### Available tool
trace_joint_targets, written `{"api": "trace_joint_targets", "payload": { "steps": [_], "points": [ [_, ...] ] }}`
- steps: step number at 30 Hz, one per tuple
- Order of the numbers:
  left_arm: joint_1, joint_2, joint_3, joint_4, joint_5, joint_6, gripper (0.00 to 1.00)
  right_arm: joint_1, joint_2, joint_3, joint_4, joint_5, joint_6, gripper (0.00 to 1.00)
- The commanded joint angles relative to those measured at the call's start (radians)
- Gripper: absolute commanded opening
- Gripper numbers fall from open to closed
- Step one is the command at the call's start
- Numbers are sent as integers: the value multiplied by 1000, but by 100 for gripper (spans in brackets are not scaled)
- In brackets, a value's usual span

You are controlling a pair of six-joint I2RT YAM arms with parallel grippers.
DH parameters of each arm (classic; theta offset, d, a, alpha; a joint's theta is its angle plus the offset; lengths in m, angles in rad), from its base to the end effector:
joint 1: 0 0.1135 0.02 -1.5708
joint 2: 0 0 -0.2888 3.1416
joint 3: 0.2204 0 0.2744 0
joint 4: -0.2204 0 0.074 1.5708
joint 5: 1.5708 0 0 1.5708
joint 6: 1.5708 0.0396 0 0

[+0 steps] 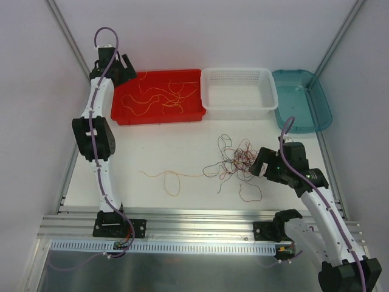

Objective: Untangle the cables

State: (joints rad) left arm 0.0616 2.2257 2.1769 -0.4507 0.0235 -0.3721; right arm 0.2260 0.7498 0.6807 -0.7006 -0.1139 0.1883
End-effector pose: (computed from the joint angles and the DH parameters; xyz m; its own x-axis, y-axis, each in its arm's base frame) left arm 0.5650 0.0339 0.3350 -0.4305 -0.3907 -0.8137 -0.2120 0.9200 -0.3296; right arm 0.1562 0.0405 0.2728 -0.7228 0.0247 -0.6906 -0.1699 0.9624 0.2121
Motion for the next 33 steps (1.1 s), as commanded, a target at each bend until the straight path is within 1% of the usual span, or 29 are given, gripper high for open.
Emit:
{"api": "trace_joint_targets", "payload": {
  "steps": [1, 3, 6, 7, 9, 10, 11, 12, 13, 14, 15, 16, 17, 18, 19, 20, 21, 22, 23, 24, 25, 26, 27, 28, 31, 32, 33],
  "points": [
    [20, -78, -40, 50, 13, -16, 92, -2, 2, 25, 16, -7, -21, 100],
    [18, -115, -109, 50, 44, 1, 99, -2, 8, 34, 16, -3, -32, 100],
    [12, -221, -218, 50, 85, 9, 99, 3, 19, 51, 16, -3, -47, 100],
    [0, -280, -248, 50, 108, 15, 99, 3, 26, 66, 15, -1, -50, 100],
    [-25, -346, -345, 49, 122, 38, 99, 4, 40, 88, 13, -3, -64, 100],
    [-40, -416, -380, 50, 136, 45, 99, 12, 49, 106, 13, -3, -69, 100],
    [-57, -452, -455, 49, 142, 56, 99, 16, 68, 115, 16, -4, -75, 100],
    [-98, -489, -498, 49, 144, 64, 99, 21, 78, 125, 16, -3, -85, 100],
    [-120, -565, -543, 49, 144, 67, 99, 35, 91, 141, 18, 2, -85, 100],
    [-175, -602, -637, 49, 144, 70, 99, 45, 115, 146, 21, 22, -85, 100],
    [-201, -639, -687, 50, 141, 68, 99, 59, 124, 146, 27, 35, -79, 100],
    [-233, -709, -738, 50, 138, 65, 99, 85, 135, 145, 47, 48, -63, 100],
    [-264, -742, -834, 50, 128, 64, 99, 101, 143, 143, 62, 63, -56, 100],
    [-328, -771, -879, 50, 122, 58, 99, 128, 163, 143, 87, 77, -46, 100],
    [-359, -831, -925, 50, 116, 49, 99, 142, 174, 145, 95, 94, -27, 100],
    [-391, -857, -1009, 50, 113, 33, 99, 154, 187, 155, 102, 143, -20, 100],
    [-464, -882, -1047, 52, 112, 32, 99, 165, 219, 163, 113, 155, -20, 100],
    [-500, -926, -1083, 50, 104, 27, 99, 168, 238, 172, 119, 164, -21, 100],
    [-543, -946, -1151, 52, 96, 21, 99, 170, 261, 186, 122, 183, -38, 100],
    [-577, -966, -1181, 52, 89, 0, 99, 168, 282, 210, 124, 195, -49, 99],
    [-645, -1000, -1209, 50, 82, -16, 99, 170, 331, 226, 124, 207, -64, 99],
    [-676, -1014, -1255, 49, 76, -30, 99, 170, 354, 238, 124, 232, -93, 98],
    [-707, -1028, -1275, 52, 64, -53, 99, 168, 377, 249, 127, 238, -111, 98],
    [-764, -1049, -1290, 52, 41, -69, 99, 168, 431, 273, 128, 238, -128, 97],
    [-830, -1069, -1325, 52, -5, -119, 99, 167, 511, 298, 148, 231, -162, 93],
    [-868, -1069, -1327, 52, -17, -122, 99, 170, 564, 302, 157, 205, -168, 92],
    [-881, -1065, -1326, 53, -19, -126, 99, 167, 589, 306, 174, 192, -171, 92]
  ]
}}
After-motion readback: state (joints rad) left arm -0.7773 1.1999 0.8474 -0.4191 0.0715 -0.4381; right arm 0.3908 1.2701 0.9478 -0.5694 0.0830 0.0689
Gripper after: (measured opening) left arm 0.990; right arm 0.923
